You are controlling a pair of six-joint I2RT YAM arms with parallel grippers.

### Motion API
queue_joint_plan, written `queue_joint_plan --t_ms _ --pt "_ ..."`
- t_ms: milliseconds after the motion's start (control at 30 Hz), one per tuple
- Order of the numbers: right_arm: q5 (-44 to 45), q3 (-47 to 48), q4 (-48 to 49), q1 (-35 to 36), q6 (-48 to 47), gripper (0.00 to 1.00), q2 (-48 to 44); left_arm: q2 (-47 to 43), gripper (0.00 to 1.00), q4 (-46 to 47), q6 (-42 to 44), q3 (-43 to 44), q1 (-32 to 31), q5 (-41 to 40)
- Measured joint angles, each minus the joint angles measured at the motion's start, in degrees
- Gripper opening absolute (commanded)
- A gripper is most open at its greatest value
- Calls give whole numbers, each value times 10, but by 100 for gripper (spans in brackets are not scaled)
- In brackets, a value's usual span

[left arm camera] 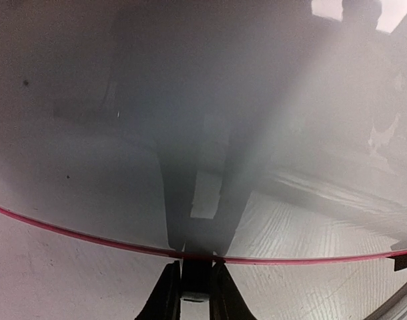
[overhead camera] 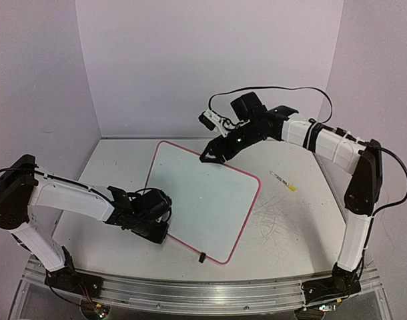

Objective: Write a sentence on the whiteboard
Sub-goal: Move the whiteboard to the center of the board.

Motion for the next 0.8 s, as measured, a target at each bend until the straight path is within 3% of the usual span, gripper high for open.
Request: queue_joint_plan --t_ms 133,233,400,533,800 --pt "73 0 -12 -4 60 86 -21 17 0 37 -15 2 -2 -26" --pt "133 -3 -15 -28 102 97 -59 30 0 55 -37 7 -4 -42" --pt "294 -27 5 -90 158 98 -172 65 0 56 -97 39 -11 -73" --pt "397 -88 29 -100 174 98 -280 125 0 60 -148 103 -10 -108" --pt "423 -259 39 -92 182 92 -382 234 0 90 -208 224 -9 -148"
